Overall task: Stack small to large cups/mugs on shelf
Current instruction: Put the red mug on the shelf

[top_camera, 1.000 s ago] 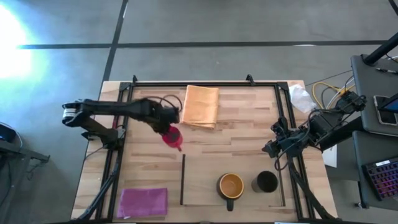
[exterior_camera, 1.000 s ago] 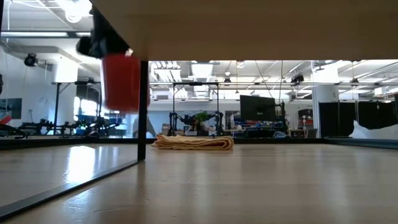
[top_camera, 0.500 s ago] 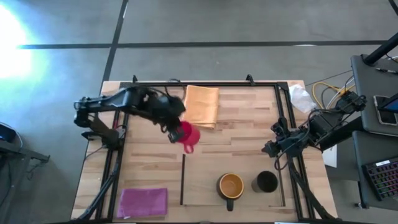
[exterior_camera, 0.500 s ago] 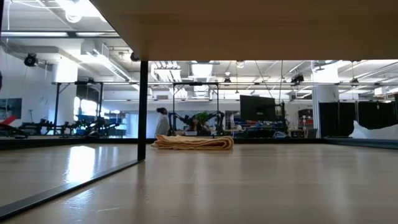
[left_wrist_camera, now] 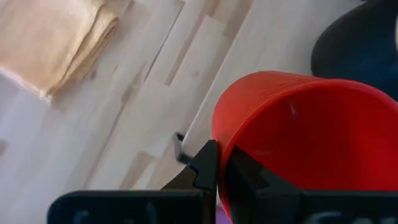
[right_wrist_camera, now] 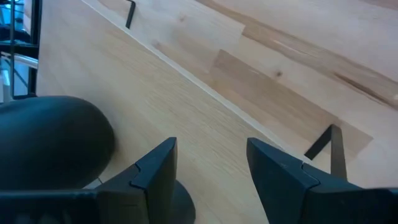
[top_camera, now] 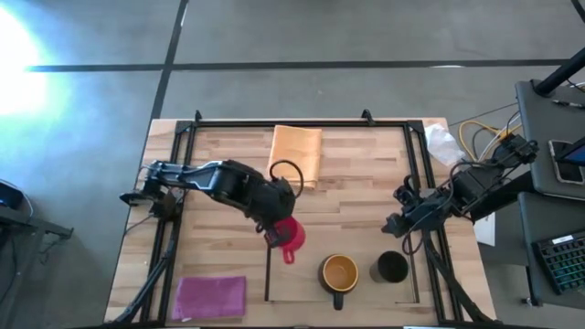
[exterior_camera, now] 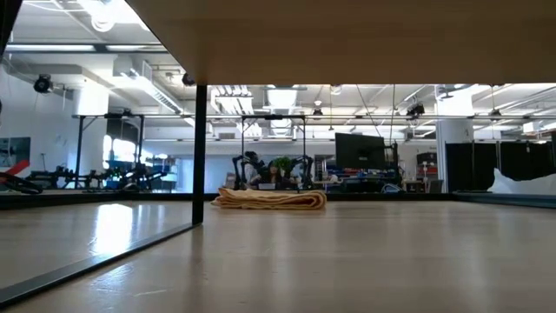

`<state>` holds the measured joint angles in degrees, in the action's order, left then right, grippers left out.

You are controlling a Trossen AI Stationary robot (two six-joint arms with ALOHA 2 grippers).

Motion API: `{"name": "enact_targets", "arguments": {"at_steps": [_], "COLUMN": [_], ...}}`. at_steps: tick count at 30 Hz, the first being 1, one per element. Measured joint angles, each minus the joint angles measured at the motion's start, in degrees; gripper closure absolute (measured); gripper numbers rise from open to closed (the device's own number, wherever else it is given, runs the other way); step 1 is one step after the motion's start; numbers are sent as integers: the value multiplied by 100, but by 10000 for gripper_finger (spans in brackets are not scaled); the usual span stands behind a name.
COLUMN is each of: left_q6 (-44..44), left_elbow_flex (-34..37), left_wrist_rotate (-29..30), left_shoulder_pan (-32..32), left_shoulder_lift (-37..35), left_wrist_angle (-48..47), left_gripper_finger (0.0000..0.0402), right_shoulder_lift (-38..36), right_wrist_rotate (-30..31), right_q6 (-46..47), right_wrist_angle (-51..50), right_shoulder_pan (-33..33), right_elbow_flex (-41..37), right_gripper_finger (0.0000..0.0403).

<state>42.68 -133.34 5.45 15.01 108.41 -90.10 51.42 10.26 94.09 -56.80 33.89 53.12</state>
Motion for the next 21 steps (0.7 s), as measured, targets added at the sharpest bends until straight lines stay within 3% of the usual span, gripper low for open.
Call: {"name": "enact_targets", "arguments": {"at_steps": [14, 21], "left_q6": [247, 354], "left_elbow_flex": [61, 61], "left_wrist_rotate": [-223, -208], "left_shoulder_pan": [826, 944], "left_shoulder_lift": [155, 444], "left_wrist_angle": [557, 557], "left_gripper_finger": [402, 402], "right_shoulder_lift": [24, 24], "right_wrist_rotate": [4, 4], "right_q6": [-263, -319], "right_wrist_angle": [-52, -39], "right_shoulder_pan": [0, 0], "right_elbow_flex": [0, 0], "right_gripper_finger": [216, 216]}}
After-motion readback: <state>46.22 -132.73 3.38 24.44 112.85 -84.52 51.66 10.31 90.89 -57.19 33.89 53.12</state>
